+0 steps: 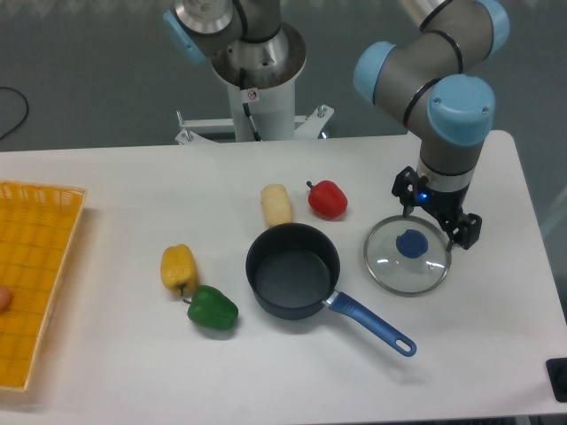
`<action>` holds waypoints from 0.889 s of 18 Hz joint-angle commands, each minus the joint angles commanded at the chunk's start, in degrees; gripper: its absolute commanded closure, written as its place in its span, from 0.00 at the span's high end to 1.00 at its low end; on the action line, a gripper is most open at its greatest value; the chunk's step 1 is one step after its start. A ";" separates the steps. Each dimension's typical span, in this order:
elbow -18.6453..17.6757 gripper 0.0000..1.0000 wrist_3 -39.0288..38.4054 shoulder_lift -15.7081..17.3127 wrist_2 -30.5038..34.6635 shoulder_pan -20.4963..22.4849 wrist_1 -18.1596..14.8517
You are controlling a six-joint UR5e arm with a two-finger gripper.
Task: Pick up the yellow pepper
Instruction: 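Lift the gripper up from above the glass lid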
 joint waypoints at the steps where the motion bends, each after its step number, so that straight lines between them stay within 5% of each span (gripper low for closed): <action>1: 0.00 1.00 0.00 0.00 0.09 0.00 0.00; 16: -1.49 1.00 -7.20 0.00 -1.75 0.44 0.62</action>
